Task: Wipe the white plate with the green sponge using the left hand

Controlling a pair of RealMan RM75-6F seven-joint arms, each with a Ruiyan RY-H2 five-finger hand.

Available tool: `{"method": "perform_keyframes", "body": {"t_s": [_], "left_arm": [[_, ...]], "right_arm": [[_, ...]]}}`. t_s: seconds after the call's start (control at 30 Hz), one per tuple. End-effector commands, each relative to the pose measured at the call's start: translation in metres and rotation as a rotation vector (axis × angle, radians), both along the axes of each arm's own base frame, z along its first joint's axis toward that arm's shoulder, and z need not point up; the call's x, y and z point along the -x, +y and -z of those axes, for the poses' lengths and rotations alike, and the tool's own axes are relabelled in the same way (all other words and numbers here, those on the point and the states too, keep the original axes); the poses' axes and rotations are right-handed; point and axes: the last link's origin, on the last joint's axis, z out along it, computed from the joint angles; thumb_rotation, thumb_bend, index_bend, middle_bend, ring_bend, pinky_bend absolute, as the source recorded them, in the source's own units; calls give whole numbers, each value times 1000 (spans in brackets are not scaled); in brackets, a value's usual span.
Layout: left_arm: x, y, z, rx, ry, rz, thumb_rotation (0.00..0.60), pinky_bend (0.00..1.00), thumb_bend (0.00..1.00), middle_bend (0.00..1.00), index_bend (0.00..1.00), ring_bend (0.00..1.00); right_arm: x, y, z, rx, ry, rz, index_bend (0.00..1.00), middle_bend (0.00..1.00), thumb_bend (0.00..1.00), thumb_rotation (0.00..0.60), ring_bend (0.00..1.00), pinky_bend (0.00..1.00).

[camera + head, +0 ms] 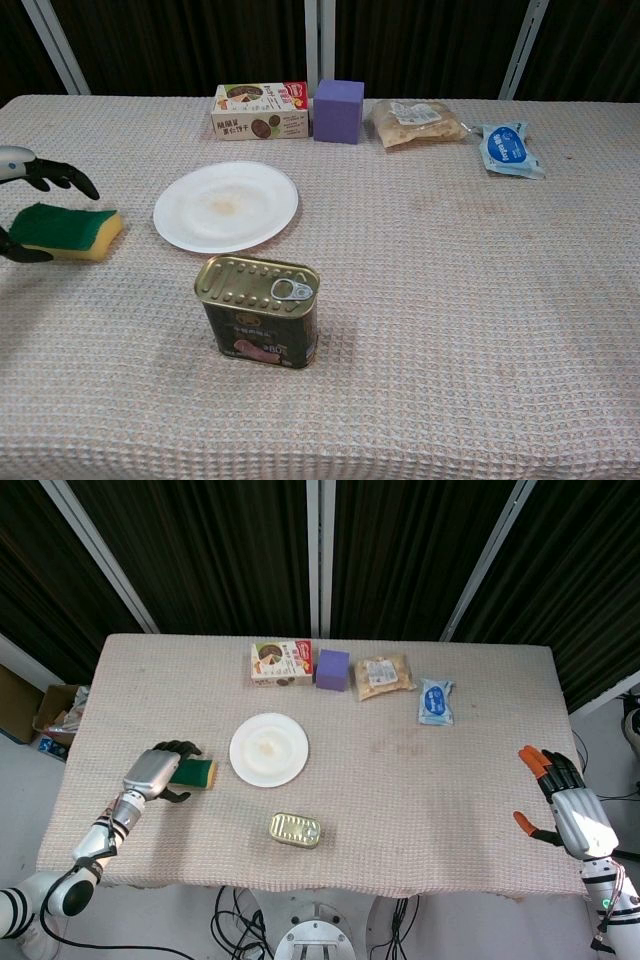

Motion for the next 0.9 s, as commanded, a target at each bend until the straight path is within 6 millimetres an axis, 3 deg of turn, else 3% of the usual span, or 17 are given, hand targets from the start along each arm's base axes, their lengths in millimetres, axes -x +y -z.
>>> {"method": "perform_keyframes", "body": {"t_s": [0.03,0.43,0.6,0.9], "left_arm": [[3,1,3,-3,-10,-17,600,150,190,148,207,134],[5,6,3,-68,-13,-7,600,161,189,231,238,202],[7,4,5,-92,-9,-3,600,166,189,244,323,213],[8,5,14,-82,20,-9,600,167,197,268,371,233]], "right_arm": [[0,0,0,-1,1,4,23,74,194,600,0,0],[1,3,-1,3,3,10,23,74,194,600,0,0],[2,3,0,1,2,12,23,74,194,600,0,0],[3,3,1,-1,3,14,23,74,193,600,0,0]]}}
